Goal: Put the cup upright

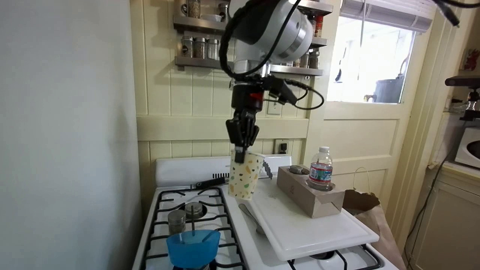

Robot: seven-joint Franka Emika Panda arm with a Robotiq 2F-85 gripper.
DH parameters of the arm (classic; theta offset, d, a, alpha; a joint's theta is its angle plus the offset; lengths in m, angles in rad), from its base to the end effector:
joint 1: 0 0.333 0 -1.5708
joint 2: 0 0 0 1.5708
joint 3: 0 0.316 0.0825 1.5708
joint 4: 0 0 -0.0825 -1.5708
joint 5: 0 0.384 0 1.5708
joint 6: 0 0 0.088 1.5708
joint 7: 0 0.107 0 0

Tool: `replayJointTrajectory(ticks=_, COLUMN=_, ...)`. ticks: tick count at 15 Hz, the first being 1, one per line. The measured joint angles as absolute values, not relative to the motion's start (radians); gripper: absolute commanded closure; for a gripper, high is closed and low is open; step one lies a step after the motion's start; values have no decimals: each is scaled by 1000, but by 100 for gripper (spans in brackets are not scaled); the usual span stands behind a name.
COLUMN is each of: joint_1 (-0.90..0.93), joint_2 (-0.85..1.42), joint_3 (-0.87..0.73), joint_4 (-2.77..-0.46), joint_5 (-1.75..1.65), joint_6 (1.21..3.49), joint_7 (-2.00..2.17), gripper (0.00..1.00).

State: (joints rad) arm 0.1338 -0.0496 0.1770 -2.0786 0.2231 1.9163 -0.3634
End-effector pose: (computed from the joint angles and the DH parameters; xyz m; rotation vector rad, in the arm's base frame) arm 0.4937 0.1759 0.4416 -2.8128 -0.8482 0.1583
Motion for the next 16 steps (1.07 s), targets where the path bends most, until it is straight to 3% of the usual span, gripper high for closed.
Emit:
replayJointTrajectory(ticks=6, joint_1=133, joint_2=-148, joint_3=174, joint_4=-2140, joint_5=-99, joint_6=1949, joint_7=-156, gripper=99)
replayJointTrajectory(ticks=16, joint_1=93, joint_2=-41, joint_3=164, joint_4=-2229, joint_5=-460, joint_6=2110, joint_7=403, gripper=99)
